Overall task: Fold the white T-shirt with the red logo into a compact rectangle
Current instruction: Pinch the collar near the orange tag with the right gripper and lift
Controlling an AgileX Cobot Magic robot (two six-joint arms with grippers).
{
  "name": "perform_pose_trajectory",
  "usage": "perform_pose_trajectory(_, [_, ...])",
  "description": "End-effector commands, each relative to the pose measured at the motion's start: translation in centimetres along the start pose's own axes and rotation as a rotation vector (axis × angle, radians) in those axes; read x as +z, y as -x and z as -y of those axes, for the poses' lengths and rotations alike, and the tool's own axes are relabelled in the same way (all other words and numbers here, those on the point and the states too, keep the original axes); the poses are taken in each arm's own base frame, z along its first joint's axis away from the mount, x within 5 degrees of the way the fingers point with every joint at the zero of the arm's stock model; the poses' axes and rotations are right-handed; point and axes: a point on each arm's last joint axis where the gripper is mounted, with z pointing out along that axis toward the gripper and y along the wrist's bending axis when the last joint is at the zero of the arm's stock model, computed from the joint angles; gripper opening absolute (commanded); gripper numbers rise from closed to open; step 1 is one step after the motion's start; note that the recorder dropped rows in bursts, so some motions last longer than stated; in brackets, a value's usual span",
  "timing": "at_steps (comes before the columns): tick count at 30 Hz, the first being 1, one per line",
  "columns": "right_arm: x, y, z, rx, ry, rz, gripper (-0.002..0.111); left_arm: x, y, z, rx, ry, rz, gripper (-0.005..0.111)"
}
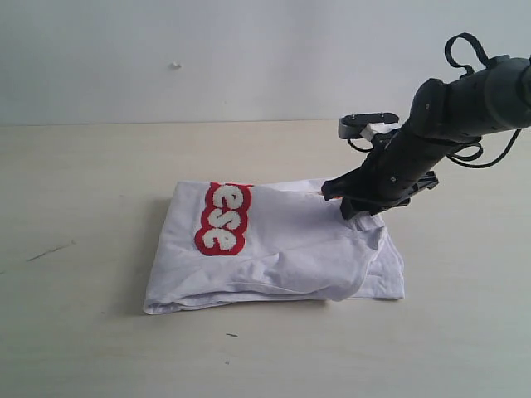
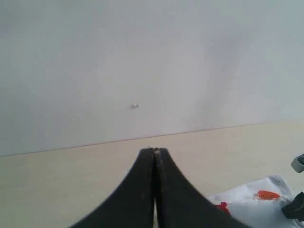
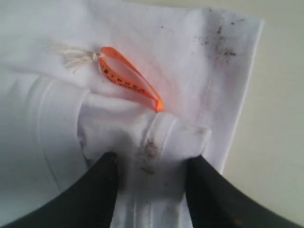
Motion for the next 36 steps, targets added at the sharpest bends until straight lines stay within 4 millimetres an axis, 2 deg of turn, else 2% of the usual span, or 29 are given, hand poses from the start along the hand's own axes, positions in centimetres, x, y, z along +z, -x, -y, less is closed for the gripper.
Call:
perform_pose_trajectory(1, [0.1,0.0,0.2,-0.027,-0.011,0.01,0.043,-0.2,0.1,0.0,-0.018,-0.004,0.02,0.0])
perform_pose_trajectory(2, [0.1,0.0,0.2,-0.027,-0.011,0.01,0.041,-0.2,0.1,0.0,-0.02,-0.004,0.02,0.0])
perform_pose_trajectory(4, [0.1,0.0,0.2,-0.054,-0.01,0.004,0.024,-0.2,0.1,0.0,-0.022,-0.004,0.02,0.0])
perform_pose_trajectory(5, [0.1,-0.1,0.2,-0.072,-0.007,-0.002,0.01,-0.2,0.1,0.0,-0.022,-0.004,0.02,0.0])
perform_pose_trajectory(6, [0.1,-0.1,0.2,-0.078,-0.006,-0.007,0.002,-0.2,0.1,0.0,-0.022,-0.004,0.02,0.0])
perform_pose_trajectory(7, [0.1,-0.2,0.2,-0.088,-0.004,-0.014,0.0,-0.2,0.1,0.0,-0.022,-0.004,0.02,0.0])
perform_pose_trajectory(10, [-0.4,0.0,0.1,-0.106,-0.004,-0.003,0.0,-0.2,0.1,0.0,-0.022,-0.004,0.02,0.0])
perform_pose_trajectory(12, [-1.4,0.4,-0.1,-0.112,-0.006,0.026,0.0,-0.2,0.1,0.0,-0.022,-0.004,0.02,0.0])
perform_pose_trajectory(16, [-6.7,2.0,-1.5,-0.18,-0.017,0.159,0.0,-0.2,0.1,0.0,-0.026,-0.005,0.026,0.0])
perform_pose_trajectory(20, [-10.8,3.3,-3.6,-0.284,-0.066,0.332,0.0,-0.2,0.1,0.0,-0.029,-0.005,0.025,0.0])
perform_pose_trajectory(21, [-11.2,3.6,-3.9,-0.295,-0.091,0.374,0.0,-0.2,0.1,0.0,-0.029,-0.005,0.025,0.0])
perform_pose_trajectory(25, [-10.9,4.2,-3.0,-0.274,-0.195,0.374,0.0,-0.2,0.1,0.0,-0.029,-0.005,0.025,0.0])
perform_pose_trajectory(31, [-11.1,4.2,-0.6,-0.3,-0.478,0.298,0.0,-0.2,0.3,0.0,-0.029,-0.006,0.038,0.0])
perform_pose_trajectory(36, [-10.8,4.2,0.5,-0.403,-0.62,0.245,0.0,-0.2,0.2,0.0,-0.029,-0.006,0.036,0.0])
